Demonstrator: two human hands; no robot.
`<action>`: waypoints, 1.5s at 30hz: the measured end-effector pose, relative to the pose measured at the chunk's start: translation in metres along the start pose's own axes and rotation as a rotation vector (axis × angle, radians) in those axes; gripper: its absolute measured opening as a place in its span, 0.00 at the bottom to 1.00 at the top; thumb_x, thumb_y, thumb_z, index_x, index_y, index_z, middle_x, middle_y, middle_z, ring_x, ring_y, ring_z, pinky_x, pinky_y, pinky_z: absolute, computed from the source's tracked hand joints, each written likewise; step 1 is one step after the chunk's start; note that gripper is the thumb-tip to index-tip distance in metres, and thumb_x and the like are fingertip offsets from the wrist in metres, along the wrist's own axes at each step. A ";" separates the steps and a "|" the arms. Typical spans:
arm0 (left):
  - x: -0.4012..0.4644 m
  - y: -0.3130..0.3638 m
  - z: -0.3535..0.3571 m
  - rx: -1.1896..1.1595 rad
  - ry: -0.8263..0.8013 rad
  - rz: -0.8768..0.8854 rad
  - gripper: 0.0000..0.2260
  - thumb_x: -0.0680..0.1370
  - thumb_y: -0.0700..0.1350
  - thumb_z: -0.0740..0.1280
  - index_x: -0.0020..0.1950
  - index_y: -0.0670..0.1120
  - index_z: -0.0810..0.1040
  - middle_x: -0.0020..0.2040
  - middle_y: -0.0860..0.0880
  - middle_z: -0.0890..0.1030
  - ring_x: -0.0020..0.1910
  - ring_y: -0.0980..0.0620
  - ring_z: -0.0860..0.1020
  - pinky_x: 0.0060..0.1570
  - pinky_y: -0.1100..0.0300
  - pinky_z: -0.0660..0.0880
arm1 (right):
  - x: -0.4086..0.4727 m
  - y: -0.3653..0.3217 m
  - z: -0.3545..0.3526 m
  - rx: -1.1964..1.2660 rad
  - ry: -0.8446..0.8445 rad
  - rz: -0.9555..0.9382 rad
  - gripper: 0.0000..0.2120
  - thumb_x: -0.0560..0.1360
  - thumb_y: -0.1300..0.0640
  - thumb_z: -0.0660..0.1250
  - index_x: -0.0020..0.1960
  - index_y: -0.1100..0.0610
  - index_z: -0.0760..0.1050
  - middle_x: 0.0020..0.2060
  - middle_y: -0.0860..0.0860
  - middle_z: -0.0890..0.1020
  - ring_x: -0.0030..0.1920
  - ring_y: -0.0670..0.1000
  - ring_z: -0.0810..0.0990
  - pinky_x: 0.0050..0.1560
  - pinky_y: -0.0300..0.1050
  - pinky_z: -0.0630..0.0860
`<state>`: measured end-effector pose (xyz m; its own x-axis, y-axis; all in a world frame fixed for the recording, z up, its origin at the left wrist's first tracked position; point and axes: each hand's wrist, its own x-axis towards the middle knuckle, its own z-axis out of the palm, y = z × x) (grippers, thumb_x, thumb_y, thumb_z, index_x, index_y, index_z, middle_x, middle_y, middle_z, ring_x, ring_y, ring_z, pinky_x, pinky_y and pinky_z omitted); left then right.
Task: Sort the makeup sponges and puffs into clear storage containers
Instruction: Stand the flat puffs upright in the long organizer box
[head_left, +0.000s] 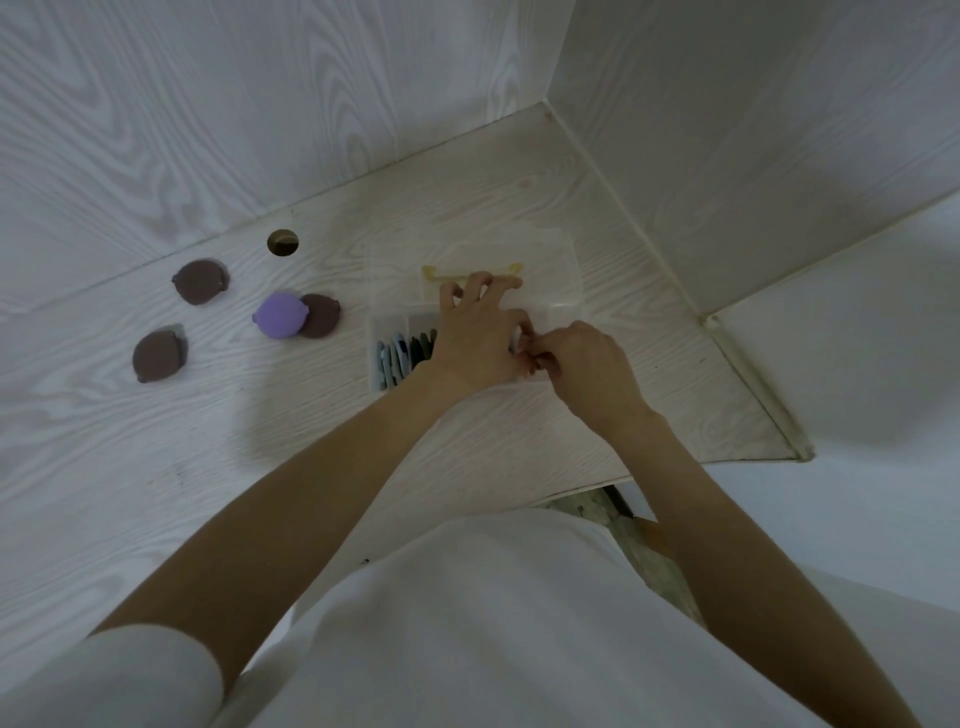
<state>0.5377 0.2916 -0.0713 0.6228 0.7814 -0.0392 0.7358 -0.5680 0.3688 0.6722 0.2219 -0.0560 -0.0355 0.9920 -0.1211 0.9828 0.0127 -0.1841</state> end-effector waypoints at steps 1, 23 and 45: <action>-0.001 0.000 0.000 -0.012 0.011 0.003 0.14 0.68 0.58 0.69 0.49 0.54 0.81 0.71 0.52 0.66 0.69 0.46 0.59 0.61 0.49 0.51 | 0.002 -0.001 -0.002 0.048 0.010 0.081 0.08 0.74 0.64 0.63 0.47 0.57 0.81 0.40 0.53 0.83 0.41 0.54 0.77 0.39 0.46 0.73; -0.019 -0.019 -0.003 -0.157 0.066 0.076 0.17 0.71 0.57 0.59 0.53 0.51 0.79 0.65 0.48 0.73 0.66 0.46 0.66 0.59 0.53 0.54 | -0.011 -0.017 0.002 0.163 0.316 0.072 0.05 0.70 0.62 0.71 0.46 0.57 0.81 0.48 0.52 0.81 0.37 0.52 0.80 0.31 0.41 0.72; -0.093 -0.266 -0.077 -0.222 0.206 -0.637 0.25 0.76 0.46 0.66 0.71 0.46 0.64 0.69 0.40 0.68 0.64 0.39 0.67 0.62 0.49 0.65 | 0.137 -0.226 0.053 -0.127 -0.127 -0.192 0.20 0.79 0.67 0.51 0.70 0.62 0.57 0.58 0.60 0.71 0.60 0.61 0.70 0.45 0.48 0.72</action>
<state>0.2634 0.3895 -0.0941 0.0099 0.9899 -0.1416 0.8553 0.0649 0.5141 0.4358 0.3484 -0.0831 -0.2377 0.9464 -0.2185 0.9705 0.2224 -0.0927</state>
